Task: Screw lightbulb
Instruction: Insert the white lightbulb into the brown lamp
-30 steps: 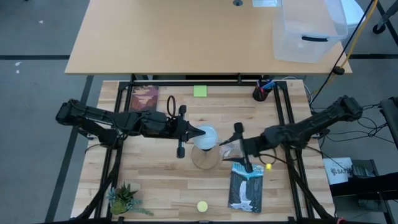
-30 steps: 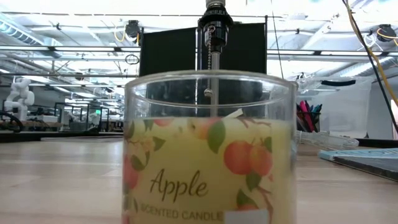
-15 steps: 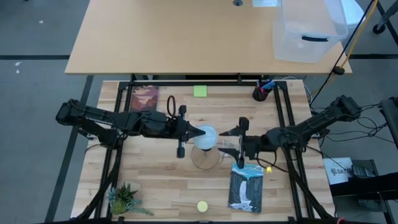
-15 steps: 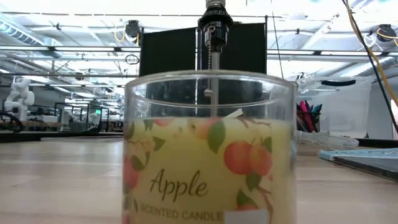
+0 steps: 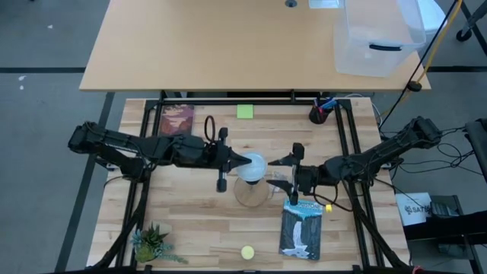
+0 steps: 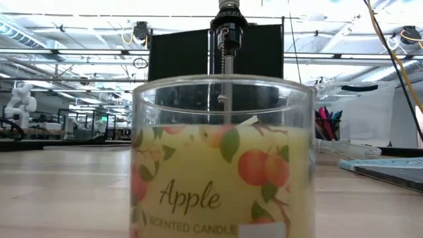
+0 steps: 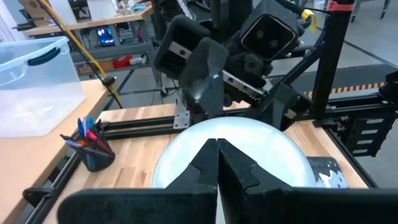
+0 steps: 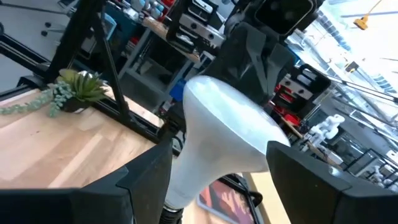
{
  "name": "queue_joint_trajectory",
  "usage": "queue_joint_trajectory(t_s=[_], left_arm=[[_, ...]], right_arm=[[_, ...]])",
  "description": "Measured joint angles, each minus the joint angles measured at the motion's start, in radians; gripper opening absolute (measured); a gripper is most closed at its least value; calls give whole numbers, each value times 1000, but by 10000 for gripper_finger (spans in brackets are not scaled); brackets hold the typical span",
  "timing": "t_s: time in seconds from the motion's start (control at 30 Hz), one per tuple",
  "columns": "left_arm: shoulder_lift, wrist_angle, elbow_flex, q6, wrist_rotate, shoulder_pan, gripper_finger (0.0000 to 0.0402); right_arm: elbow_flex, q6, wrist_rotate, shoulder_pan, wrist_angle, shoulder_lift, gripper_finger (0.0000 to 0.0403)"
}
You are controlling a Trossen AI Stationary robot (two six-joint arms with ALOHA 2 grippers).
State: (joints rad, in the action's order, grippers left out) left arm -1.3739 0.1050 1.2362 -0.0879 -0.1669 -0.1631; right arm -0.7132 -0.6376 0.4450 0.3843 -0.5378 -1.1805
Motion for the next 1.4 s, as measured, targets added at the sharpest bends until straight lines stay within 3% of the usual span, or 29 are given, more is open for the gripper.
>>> queue_joint_trajectory(t_s=[0.37, 0.6, 0.73, 0.97, 1.4], left_arm=[[0, -7, 0, -4, 0, 4, 0], [-1, -11, -1, -14, 0, 4, 0], [-1, -11, -1, -15, -5, 4, 0], [-1, -16, -1, -14, -4, 4, 0], [0, -13, -1, -22, 1, 3, 0]], right_arm=[[0, -12, -60, 0, -8, 0, 256], [0, -16, -32, -15, -57, 0, 256], [0, 65, -19, -60, -110, 0, 256], [0, 295, -204, -129, -64, 0, 256], [-2, 332, -207, -117, -61, -26, 256]])
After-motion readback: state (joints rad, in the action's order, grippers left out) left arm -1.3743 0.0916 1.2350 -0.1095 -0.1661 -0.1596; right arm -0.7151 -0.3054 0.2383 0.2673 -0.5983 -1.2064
